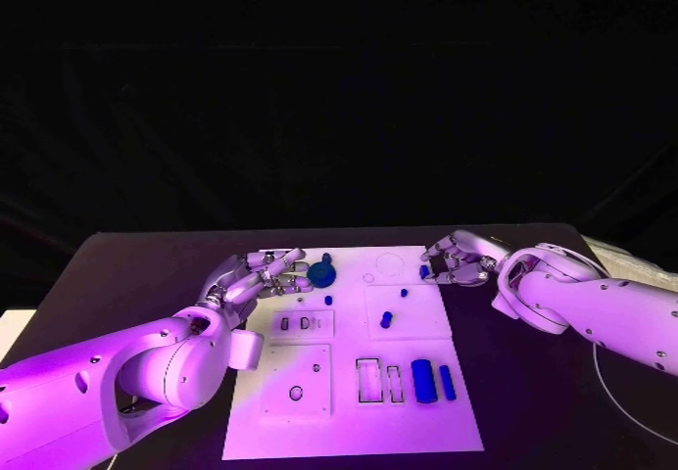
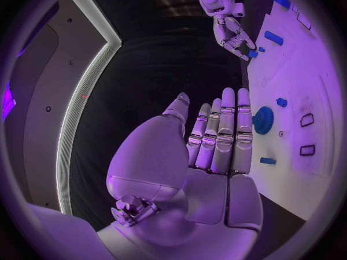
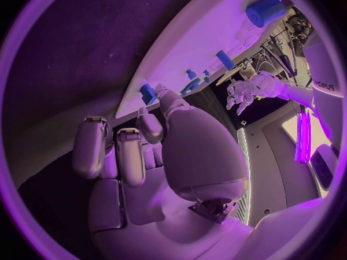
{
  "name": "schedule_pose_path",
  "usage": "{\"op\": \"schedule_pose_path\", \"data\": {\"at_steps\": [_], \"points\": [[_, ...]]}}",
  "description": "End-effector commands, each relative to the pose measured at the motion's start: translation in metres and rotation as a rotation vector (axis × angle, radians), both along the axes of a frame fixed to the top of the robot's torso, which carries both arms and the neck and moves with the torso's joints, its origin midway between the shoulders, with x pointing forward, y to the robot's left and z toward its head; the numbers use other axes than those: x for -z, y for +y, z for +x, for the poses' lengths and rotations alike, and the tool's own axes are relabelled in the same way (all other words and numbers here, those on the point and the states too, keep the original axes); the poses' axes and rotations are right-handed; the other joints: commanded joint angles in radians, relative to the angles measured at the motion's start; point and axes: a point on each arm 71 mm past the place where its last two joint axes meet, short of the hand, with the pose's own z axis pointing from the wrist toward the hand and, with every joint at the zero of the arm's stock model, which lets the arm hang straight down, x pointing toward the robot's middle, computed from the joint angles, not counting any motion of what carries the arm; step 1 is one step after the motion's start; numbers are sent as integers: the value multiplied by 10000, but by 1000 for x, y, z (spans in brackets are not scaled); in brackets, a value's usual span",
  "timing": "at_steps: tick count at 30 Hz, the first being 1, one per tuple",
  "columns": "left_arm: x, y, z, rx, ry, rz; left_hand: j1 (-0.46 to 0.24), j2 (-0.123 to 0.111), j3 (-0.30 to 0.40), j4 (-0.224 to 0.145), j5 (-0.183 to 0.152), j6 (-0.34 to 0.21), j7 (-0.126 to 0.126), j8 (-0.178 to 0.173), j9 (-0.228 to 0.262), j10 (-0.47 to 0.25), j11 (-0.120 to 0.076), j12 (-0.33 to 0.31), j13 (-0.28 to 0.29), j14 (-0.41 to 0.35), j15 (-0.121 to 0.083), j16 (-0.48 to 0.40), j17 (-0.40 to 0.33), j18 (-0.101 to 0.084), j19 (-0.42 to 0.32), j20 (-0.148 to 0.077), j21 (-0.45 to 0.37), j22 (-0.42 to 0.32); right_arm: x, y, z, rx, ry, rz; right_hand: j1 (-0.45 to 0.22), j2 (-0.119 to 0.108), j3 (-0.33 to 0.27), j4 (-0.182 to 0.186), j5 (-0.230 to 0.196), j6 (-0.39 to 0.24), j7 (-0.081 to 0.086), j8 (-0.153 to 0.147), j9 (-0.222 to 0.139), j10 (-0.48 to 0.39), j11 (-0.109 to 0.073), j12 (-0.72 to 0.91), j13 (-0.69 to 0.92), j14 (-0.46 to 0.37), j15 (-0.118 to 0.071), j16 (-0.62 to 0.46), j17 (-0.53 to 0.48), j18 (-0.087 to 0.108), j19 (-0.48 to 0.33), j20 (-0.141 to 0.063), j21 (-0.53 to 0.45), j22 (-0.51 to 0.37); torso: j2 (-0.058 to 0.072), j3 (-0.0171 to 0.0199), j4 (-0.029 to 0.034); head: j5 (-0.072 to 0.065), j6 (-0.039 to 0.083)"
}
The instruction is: Assemble the parts on the task board
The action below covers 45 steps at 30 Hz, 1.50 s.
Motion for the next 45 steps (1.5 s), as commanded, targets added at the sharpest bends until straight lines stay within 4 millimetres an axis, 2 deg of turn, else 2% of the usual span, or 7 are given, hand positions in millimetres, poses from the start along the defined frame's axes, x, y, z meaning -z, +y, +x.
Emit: {"op": "schedule_pose_path", "data": {"at_steps": [1, 12, 15, 24, 29, 34, 45], "points": [[-1, -2, -1, 183, -119, -152, 113, -17, 20, -62, 52, 67, 30, -60, -4, 61, 20, -64, -9, 62, -19, -50, 9, 198, 78, 19, -51, -8, 3, 1, 0, -102, 165, -82, 94, -6, 12, -75, -63, 91, -3, -5, -5, 23, -20, -9, 19, 691, -43, 35, 822, -70, 38, -19, 54, -8, -10, -2, -13, 8, -8], [-1, -2, -1, 207, -111, -160, 113, -17, 20, -62, 52, 67, 30, -60, -4, 61, 20, -64, -9, 62, -19, -50, 9, 198, 78, 19, -51, -8, 5, 2, 1, -62, 172, -110, 106, 129, 61, -101, -89, 312, -30, 81, 21, 89, -46, 69, 100, 692, -61, 37, 832, -69, 36, -31, 59, -5, -9, -4, 3, -16, -14], [-1, -2, -1, 209, -109, -160, 113, -17, 20, -62, 52, 67, 30, -60, -4, 61, 20, -64, -9, 62, -19, -50, 9, 198, 78, 19, -51, -8, 5, 3, 2, -63, 176, -108, 104, 150, 71, -105, -92, 358, -38, 99, 26, 98, -53, 80, 110, 690, -66, 33, 826, -69, 36, -35, 59, -5, -10, -7, -13, -11, -23], [-1, -2, -1, 220, -101, -162, 113, -17, 20, -62, 52, 67, 30, -60, -4, 61, 20, -64, -9, 62, -19, -50, 9, 198, 78, 19, -51, -8, 6, 4, 3, -51, 197, -113, 50, 226, 96, -88, -85, 520, -70, 156, 39, 161, -80, 146, 176, 693, -87, 36, 838, -70, 42, -51, 68, 8, -14, -10, -8, 8, -40], [-1, -2, -1, 227, -94, -162, 113, -17, 20, -62, 52, 67, 30, -60, -4, 61, 20, -64, -9, 62, -19, -50, 9, 198, 78, 19, -51, -8, 6, 5, 4, -14, 186, -110, 37, 335, 172, -90, -141, 767, -132, 244, 61, 218, -134, 197, 227, 698, -129, 44, 861, -74, 57, -83, 84, 36, -17, -11, -2, 9, -57], [-1, -2, -1, 234, -88, -162, 113, -17, 20, -62, 52, 67, 30, -60, -4, 61, 20, -64, -9, 62, -19, -50, 9, 198, 78, 19, -51, -8, 7, 5, 4, -6, 183, -108, 86, 500, 356, -145, -525, 1159, -250, 380, 106, 277, -231, 244, 284, 703, -208, 51, 886, -76, 67, -148, 93, 51, -16, -13, -12, 10, -63], [-1, -2, -1, 234, -77, -156, 117, -13, 29, -73, 52, 70, 31, -67, -4, 65, 20, -74, -10, 64, -19, -60, 18, 198, 84, 18, -60, -13, 6, 7, 5, 161, 44, -175, 122, 659, 598, -249, -677, 1597, -420, 529, 168, 400, -374, 351, 411, 711, -328, 59, 920, -83, 89, -256, 111, 87, -17, -12, -3, 3, -81]]}}
